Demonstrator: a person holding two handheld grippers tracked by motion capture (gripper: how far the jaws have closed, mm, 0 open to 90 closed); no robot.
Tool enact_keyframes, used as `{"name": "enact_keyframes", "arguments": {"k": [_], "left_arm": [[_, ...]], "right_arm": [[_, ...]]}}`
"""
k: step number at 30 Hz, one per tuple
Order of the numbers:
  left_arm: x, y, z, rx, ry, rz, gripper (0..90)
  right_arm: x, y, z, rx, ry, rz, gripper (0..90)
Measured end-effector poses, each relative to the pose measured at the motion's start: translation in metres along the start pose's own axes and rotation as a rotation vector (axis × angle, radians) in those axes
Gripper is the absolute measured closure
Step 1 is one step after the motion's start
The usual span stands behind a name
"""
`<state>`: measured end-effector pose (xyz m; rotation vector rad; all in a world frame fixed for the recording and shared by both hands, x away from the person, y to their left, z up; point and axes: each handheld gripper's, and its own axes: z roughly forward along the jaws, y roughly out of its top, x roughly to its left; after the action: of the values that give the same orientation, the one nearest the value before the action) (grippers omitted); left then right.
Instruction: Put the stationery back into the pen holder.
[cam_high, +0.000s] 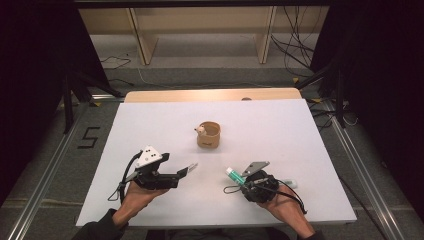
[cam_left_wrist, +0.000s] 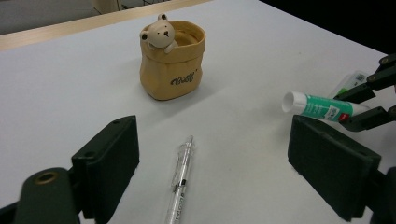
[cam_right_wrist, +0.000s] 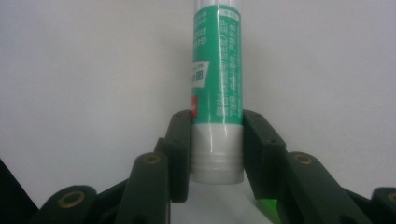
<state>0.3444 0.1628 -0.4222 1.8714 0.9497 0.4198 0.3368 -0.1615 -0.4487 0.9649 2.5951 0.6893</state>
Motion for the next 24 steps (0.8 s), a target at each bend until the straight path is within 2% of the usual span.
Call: {"name": "enact_keyframes", "arguments": {"k": [9,20,24], "left_arm": [[-0.0001,0.0003,0.0,0.001,-0.004,-0.002,16.3],[-0.0002,0.0003,0.0003,0.003,-0.006,-0.004,16.3],[-0.0001,0.0003,0.0003,0.002,-0.005,-0.005,16.3]], "right_arm": [[0.0005,0.001,-0.0054,-0.109,0.008,0.02,65.9],[0.0012,0.0017,-0.0092,-0.184,0.034,0.037,65.9],[0.0017,0.0022,-0.0107,-0.21,0.03,0.032,65.9]]}}
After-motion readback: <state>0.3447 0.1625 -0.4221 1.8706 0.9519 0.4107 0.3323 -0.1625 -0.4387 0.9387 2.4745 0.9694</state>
